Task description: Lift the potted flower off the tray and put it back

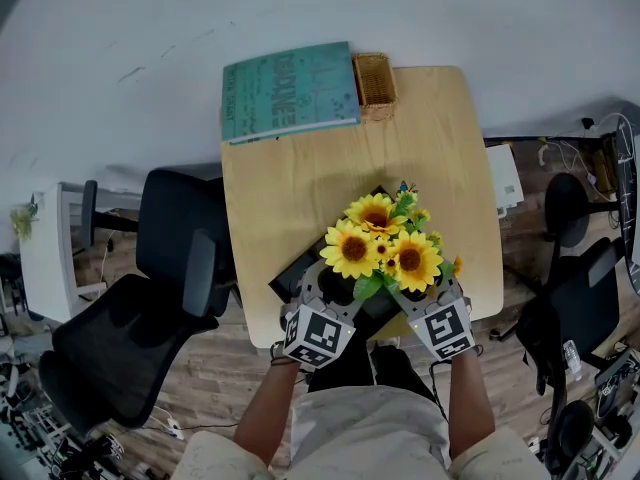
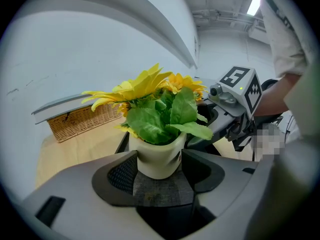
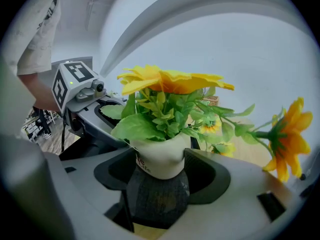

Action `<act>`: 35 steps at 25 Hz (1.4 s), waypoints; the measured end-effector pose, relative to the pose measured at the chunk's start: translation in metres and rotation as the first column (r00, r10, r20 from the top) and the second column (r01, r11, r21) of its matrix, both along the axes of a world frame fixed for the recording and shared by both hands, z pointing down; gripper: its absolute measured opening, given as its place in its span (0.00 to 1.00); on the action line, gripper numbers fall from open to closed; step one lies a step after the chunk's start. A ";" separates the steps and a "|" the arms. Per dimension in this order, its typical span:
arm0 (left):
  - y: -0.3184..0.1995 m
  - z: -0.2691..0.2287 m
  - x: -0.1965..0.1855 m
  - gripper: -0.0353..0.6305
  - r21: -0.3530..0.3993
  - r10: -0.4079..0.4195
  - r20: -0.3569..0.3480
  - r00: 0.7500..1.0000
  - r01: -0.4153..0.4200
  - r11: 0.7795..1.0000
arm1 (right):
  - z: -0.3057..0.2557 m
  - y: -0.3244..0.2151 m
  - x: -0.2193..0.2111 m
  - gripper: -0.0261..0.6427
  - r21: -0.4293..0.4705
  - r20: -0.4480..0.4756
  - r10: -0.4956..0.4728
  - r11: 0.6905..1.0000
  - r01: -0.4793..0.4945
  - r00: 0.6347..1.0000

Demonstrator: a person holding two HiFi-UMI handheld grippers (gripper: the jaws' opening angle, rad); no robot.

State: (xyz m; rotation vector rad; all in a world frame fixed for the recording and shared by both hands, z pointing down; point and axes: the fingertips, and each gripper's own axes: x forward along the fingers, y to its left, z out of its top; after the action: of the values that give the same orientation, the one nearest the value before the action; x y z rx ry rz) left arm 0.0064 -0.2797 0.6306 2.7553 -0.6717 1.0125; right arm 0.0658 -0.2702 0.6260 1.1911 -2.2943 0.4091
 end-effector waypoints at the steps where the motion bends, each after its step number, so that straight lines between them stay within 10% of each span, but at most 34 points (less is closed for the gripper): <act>1: 0.000 0.000 0.000 0.47 0.001 0.002 0.002 1.000 -0.002 1.000 | 0.001 0.000 0.000 0.52 -0.002 0.000 0.000 1.000 0.000 1.000; 35: -0.002 0.002 0.001 0.47 0.032 -0.031 0.003 1.000 0.031 0.999 | 0.006 0.000 -0.002 0.52 -0.018 -0.017 0.003 1.000 -0.004 1.000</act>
State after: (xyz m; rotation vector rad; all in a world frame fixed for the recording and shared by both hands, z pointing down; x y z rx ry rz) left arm 0.0071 -0.2815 0.6324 2.7619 -0.7347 1.0090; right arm 0.0639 -0.2706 0.6316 1.1858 -2.2696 0.4180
